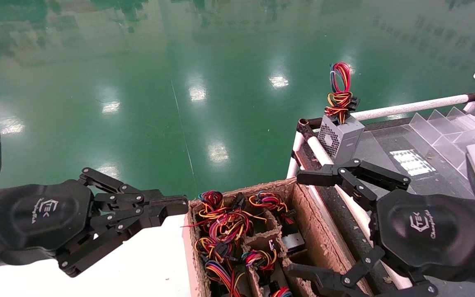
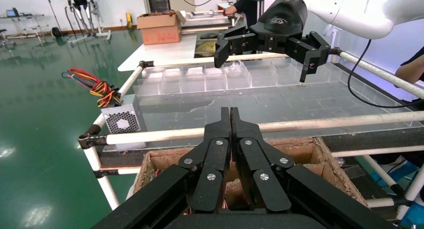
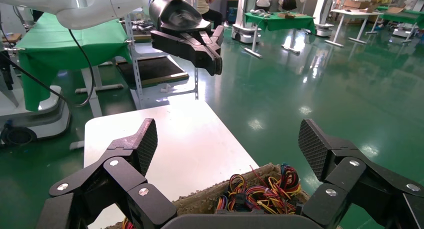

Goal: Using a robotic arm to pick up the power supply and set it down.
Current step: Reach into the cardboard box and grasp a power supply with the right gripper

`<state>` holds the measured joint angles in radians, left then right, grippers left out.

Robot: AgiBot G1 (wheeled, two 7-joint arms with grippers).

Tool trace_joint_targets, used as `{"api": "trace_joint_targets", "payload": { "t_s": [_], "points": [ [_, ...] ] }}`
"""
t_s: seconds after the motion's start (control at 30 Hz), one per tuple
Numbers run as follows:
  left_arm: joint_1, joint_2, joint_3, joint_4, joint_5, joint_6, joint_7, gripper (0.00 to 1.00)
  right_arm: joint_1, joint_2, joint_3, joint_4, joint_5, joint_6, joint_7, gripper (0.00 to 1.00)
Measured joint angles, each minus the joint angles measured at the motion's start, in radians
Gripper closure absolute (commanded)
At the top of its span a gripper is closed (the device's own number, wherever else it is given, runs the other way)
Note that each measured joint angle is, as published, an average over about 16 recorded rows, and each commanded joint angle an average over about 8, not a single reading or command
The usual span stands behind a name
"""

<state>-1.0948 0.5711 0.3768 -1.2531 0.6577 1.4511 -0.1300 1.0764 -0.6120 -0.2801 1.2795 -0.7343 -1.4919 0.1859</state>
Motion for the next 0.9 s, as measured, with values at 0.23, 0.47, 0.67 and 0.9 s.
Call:
{"api": "trace_joint_targets", "payload": {
  "t_s": [0.23,0.47,0.67,0.9],
  "points": [
    [0.0,0.0,0.0,0.0,0.0,0.0,0.0,0.0,0.005,-0.009,-0.017,-0.004,-0.052,0.049,0.013,0.0],
    [0.0,0.0,0.0,0.0,0.0,0.0,0.0,0.0,0.046,-0.047,-0.077,-0.012,-0.2,0.15,0.068,0.0],
    [0.0,0.0,0.0,0.0,0.0,0.0,0.0,0.0,0.116,-0.109,-0.156,-0.041,-0.372,0.232,0.132,0.15],
    [0.0,0.0,0.0,0.0,0.0,0.0,0.0,0.0,0.184,-0.176,-0.233,-0.089,-0.527,0.279,0.178,0.96]
  ]
}}
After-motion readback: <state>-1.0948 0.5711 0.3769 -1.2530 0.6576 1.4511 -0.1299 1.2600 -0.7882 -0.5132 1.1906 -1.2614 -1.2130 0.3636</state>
